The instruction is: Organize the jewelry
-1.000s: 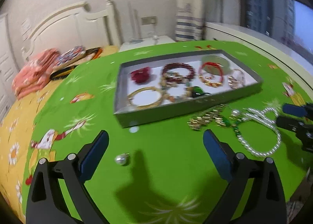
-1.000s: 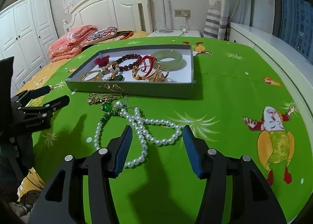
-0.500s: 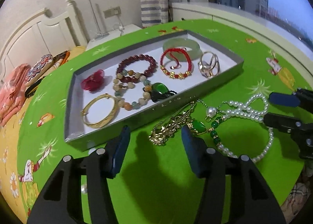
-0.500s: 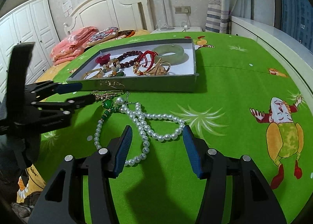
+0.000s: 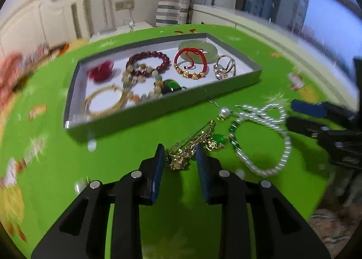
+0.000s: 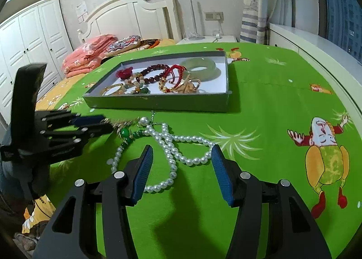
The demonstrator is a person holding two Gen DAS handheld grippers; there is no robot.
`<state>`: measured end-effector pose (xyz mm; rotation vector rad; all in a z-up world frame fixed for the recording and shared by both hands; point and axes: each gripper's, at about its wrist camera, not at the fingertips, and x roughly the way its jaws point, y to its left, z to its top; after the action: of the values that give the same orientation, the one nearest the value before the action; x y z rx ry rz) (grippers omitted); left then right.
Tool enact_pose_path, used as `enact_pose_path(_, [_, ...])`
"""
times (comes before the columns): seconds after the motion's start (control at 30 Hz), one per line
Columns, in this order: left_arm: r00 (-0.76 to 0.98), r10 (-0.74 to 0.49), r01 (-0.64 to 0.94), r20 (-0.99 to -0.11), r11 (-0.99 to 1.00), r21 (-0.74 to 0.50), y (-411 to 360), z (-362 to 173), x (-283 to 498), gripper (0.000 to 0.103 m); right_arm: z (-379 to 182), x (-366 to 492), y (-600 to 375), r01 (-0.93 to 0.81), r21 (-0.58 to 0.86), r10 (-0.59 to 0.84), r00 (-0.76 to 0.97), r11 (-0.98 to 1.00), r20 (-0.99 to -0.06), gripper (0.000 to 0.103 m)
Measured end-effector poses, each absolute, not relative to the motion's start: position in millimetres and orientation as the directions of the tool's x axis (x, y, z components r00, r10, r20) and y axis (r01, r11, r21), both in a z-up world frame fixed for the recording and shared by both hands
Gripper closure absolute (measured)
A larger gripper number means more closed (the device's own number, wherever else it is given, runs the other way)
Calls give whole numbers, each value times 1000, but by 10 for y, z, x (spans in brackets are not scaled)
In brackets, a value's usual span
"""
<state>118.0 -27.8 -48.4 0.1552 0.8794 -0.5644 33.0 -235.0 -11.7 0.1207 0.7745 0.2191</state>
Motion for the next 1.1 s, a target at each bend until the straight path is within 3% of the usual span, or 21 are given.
enact_pose_path(0.07, [447,-480,505,-755,832,-230,-92,-484,1159,75,-89,308,-2303,-174,190,257,695,966,-672,51])
enact_pose_path(0.2, [377,-558,451,-739,808,-380,152,-542,1145,75,-38,268,-2101,-256,168,301,687,952,-661,51])
enact_pose_path(0.47, [320,-622,353,-715,778,-519,466,-580,1193,75,-52,215,-1450,-457,32,357,647,889,-674,51])
enact_pose_path(0.63, [285,-597,339,-749,794,-504,477,-549,1307,75,-90,463,-1042,-589,-133,337,617,797,-712,51])
enact_pose_path(0.8, [261,-558,353,-788,815,-460,448,-517,1411,75,-125,699,-855,-676,-194,335,568,711,-752,52])
enact_pose_path(0.83, [257,-555,356,-791,815,-457,452,-513,1431,75,-139,716,-817,-702,-207,342,556,681,-758,55])
enact_pose_path(0.9, [238,-568,356,-788,806,-473,480,-497,1484,75,-172,732,-762,-762,-190,376,500,619,-780,70])
enact_pose_path(0.93, [241,-565,357,-789,808,-469,500,-472,1498,72,-192,725,-749,-766,-192,369,493,614,-787,80])
enact_pose_path(1.0, [285,-545,361,-789,823,-438,557,-375,1505,61,-185,750,-742,-770,-168,369,469,615,-802,86])
enact_pose_path(1.07, [362,-531,342,-766,840,-421,667,-244,1490,37,-159,802,-768,-758,-113,381,444,642,-811,93])
enact_pose_path(1.1, [409,-513,328,-755,855,-402,719,-182,1463,34,-125,874,-833,-737,-7,427,400,676,-811,94])
